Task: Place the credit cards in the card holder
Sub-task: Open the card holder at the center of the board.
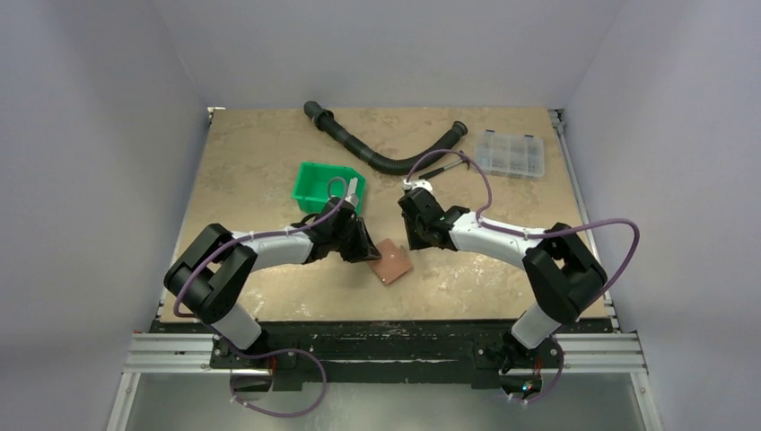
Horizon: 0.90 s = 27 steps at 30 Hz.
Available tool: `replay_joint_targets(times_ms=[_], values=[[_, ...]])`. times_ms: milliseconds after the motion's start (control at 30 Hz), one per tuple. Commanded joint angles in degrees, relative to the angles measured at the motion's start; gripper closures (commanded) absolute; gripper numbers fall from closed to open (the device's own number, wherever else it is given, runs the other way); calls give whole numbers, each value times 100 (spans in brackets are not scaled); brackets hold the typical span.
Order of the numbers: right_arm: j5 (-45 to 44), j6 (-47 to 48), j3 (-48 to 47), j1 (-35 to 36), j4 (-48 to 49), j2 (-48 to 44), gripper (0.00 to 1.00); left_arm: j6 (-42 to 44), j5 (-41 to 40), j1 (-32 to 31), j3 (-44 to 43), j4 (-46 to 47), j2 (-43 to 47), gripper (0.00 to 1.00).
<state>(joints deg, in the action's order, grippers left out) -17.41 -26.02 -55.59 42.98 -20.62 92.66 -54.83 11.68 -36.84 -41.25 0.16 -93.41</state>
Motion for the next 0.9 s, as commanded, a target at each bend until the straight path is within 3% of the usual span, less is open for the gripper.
replay_joint_targets(times_ms=[0,67,200,267,367,533,633,867], values=[[1102,160,169,-11,564,-208,66,900,-1620,116,449,-799,-596,79],[1425,54,318,-18,869,-242,63,1074,-1564,116,323,-834,-636,79],[1265,76,372,-18,848,-502,58,1166,-1518,119,230,-886,-670,79],[1086,307,477,5,840,-833,53,1163,-1478,123,255,-818,-675,79],[1546,679,761,32,1019,-1255,47,1205,-1408,119,197,-784,-808,79],[1970,903,636,39,1319,-910,44,1170,-1391,118,163,-821,-826,78],[1513,957,295,44,1063,-532,50,1125,-1372,116,233,-793,-710,77],[1017,741,436,44,964,-466,87,1044,-1442,117,356,-774,-483,77]])
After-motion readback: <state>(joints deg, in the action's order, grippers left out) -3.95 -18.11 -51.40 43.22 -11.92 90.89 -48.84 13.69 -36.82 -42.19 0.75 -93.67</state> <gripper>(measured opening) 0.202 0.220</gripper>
